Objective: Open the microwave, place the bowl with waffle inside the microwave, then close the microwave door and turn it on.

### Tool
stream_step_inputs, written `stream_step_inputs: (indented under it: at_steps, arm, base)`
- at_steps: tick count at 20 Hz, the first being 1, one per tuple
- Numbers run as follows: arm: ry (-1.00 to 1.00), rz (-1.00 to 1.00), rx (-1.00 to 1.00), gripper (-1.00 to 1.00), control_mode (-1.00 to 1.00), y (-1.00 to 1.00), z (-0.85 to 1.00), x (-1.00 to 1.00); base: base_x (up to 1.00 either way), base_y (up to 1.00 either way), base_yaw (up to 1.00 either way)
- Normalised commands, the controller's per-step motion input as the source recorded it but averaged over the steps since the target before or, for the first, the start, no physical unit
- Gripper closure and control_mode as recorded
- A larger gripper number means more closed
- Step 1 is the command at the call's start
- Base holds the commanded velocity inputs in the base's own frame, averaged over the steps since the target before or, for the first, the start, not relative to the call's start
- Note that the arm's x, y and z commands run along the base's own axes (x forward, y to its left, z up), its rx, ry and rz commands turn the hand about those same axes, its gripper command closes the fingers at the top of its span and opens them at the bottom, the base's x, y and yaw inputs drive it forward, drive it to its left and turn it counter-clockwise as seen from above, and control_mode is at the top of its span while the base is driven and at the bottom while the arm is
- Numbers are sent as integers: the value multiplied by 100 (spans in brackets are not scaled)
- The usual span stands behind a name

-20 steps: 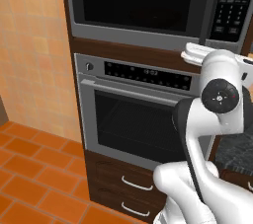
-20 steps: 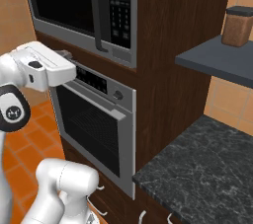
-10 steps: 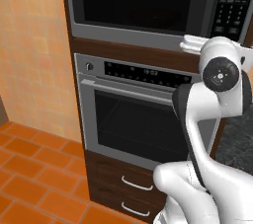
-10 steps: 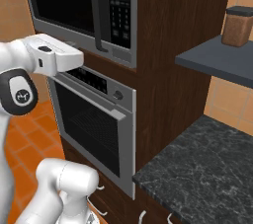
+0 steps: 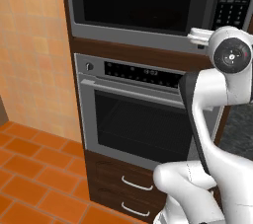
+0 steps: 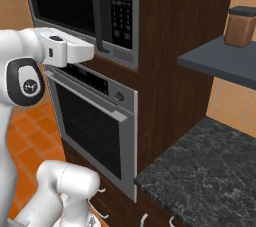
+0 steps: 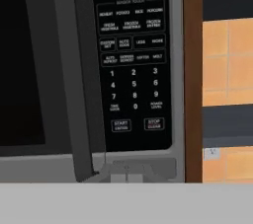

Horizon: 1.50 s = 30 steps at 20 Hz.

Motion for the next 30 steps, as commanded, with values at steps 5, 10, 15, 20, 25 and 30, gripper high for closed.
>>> stream_step_inputs:
  at_steps: [5, 10, 15, 20, 25, 30]
  arm:
    - [0, 0, 0, 100, -100, -2, 0, 26]
    - [0, 0, 0, 100, -100, -6, 0, 21]
    - [0, 0, 0, 100, -100, -18, 0, 25]
    - [0, 5, 1, 100, -100, -30, 0, 28]
    - [0, 1, 0, 100, -100, -13, 0, 34]
    - [0, 0, 0, 100, -100, -2, -3, 29]
  base:
    - [0, 0, 0]
    - [0, 0, 0]
    - [0, 0, 0]
    - [0, 0, 0]
    - [0, 0, 0]
    - [0, 0, 0]
